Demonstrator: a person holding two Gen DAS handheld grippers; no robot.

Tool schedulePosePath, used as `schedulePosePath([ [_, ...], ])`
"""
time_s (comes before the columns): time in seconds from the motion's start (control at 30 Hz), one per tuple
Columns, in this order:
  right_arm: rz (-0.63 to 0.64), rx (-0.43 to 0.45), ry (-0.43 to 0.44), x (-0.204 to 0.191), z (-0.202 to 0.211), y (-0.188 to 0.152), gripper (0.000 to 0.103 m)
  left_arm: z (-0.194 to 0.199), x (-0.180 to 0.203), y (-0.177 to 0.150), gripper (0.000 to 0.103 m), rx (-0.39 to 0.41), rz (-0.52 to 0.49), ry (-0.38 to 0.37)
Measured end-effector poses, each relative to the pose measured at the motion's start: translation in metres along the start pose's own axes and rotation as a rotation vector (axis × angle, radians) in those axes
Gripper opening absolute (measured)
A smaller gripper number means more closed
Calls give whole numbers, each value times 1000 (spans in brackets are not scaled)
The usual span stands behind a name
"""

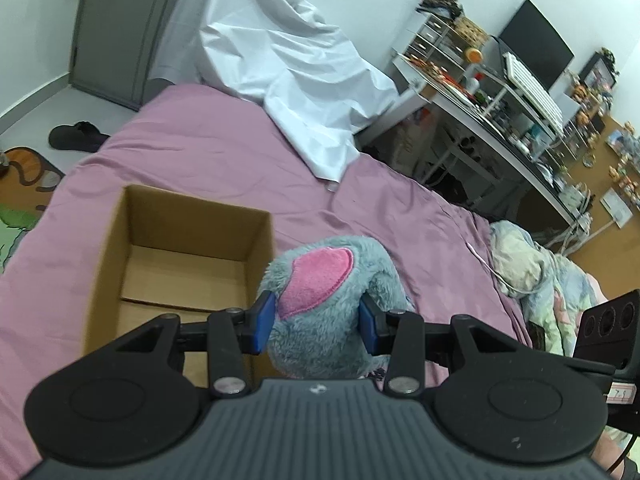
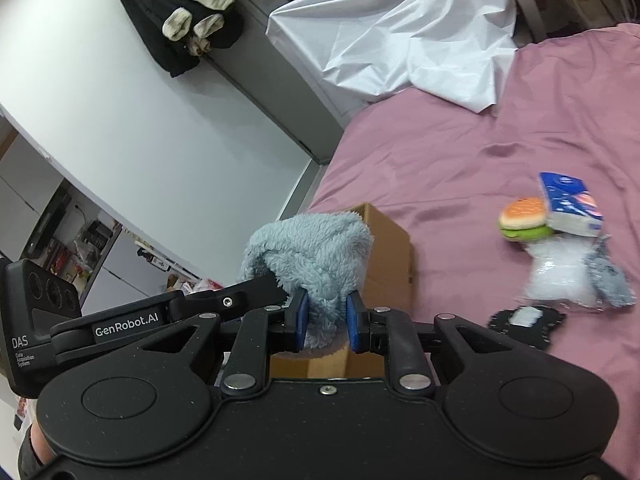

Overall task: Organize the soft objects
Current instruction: 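Carry the grey plush with both tools and lower it into the cardboard box, then open both tools to release the plush in the box and withdraw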

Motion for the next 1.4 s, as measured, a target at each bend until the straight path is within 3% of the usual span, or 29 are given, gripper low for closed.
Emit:
schedulePosePath([
  [0.4,47,-40,-6,-24,-43,13,21,3,-44,25,42,44,79,25],
  [1.1,49,-149,-80,-15,-121,16,24,-47,-109,49,45,50,205,89],
  [1.2,71,-153,-101,-15,-121,18,29,-45,-109,55,56,91,201,124],
  [1.3,83,-144,-113,-13,-109,17,44,-38,-108,58,70,120,203,154],
  [1.33,88,-137,-118,-12,-107,18,47,-34,-106,58,79,130,204,162],
  [1.4,100,-120,-129,-12,-95,19,53,-26,-102,56,87,157,197,198],
])
Point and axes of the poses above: each gripper's, at about its wrist camera, not at the fingertips, and z roughly against the way its jaws point, x to its right, y to its top, the point moved 8 cm from there along -z, roughly the way its jaws point, and after that the axes turned 12 degrees about z, right-handed, at the moved point
